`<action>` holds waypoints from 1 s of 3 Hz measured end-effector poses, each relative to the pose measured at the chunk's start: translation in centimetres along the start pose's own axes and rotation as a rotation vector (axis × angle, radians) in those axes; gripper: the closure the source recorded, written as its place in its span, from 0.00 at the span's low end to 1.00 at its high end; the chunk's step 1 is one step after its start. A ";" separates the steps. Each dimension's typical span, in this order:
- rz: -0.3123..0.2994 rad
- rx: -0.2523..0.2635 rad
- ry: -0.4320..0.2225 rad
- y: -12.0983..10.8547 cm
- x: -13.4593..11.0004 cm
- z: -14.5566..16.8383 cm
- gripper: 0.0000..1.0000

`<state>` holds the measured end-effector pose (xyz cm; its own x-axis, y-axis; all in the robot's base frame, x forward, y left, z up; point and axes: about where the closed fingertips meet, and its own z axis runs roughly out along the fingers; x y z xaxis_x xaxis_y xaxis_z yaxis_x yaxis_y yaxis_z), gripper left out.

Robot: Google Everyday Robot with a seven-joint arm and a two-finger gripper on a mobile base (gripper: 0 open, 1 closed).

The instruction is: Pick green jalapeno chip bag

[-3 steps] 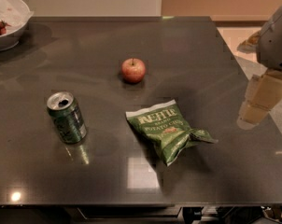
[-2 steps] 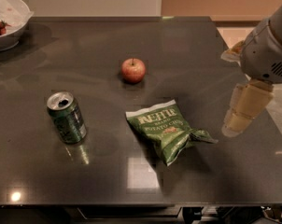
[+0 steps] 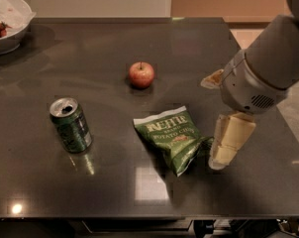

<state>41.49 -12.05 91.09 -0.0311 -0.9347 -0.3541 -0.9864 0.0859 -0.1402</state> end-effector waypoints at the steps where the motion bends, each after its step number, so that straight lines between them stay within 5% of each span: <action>1: -0.048 -0.050 -0.010 1.5 -1.1 2.0 0.00; 2: -0.083 -0.072 -0.010 2.6 -1.8 3.6 0.00; 3: -0.091 -0.078 -0.010 3.2 -2.2 4.6 0.18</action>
Offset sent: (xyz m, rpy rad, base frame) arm -0.0261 0.0443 -0.0502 -0.0045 0.0569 0.1477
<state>39.20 -8.17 87.11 0.0606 -0.9339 -0.3524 -0.9946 -0.0268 -0.1000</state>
